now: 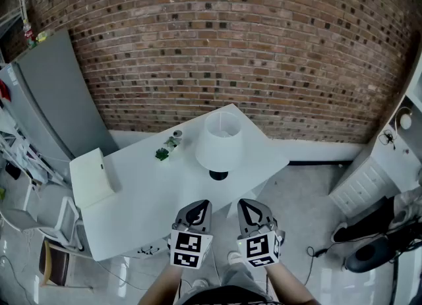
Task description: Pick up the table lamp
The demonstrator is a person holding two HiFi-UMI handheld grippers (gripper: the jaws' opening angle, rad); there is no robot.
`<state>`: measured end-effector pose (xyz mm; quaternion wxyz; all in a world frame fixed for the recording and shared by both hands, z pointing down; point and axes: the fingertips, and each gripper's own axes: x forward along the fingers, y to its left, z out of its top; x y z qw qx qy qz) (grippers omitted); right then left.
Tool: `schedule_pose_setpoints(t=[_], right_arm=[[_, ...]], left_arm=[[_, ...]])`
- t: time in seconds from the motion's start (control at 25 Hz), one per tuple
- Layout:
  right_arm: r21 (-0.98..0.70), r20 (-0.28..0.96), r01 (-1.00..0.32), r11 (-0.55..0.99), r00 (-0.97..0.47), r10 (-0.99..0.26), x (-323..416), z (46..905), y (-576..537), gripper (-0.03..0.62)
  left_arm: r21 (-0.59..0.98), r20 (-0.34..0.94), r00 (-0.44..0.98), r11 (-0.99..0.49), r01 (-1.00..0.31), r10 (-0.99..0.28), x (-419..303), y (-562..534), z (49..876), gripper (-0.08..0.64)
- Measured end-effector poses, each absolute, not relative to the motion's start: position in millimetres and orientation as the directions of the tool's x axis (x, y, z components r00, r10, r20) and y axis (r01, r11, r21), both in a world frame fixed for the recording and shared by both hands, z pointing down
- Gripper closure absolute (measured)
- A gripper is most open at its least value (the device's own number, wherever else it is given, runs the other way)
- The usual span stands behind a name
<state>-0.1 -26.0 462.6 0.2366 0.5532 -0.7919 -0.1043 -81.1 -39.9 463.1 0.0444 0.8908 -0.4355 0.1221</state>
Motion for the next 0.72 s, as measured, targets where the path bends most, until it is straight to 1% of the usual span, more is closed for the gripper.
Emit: schedule_pose_setpoints(t=[0.28, 0.72], right_arm=[[0.413, 0.273, -0.819, 0.398, -0.306, -0.912, 10, 462, -36, 0.595], [0.395, 0.238, -0.792, 0.466, -0.401, -0.884, 35, 453, -73, 0.592]], left_arm=[[-0.001, 0.282, 0.587, -0.612, -0.791, -0.759, -67, -46, 466, 0.555], [-0.003, 0.278, 0.576, -0.601, -0.8, -0.768, -40, -83, 461, 0.554]])
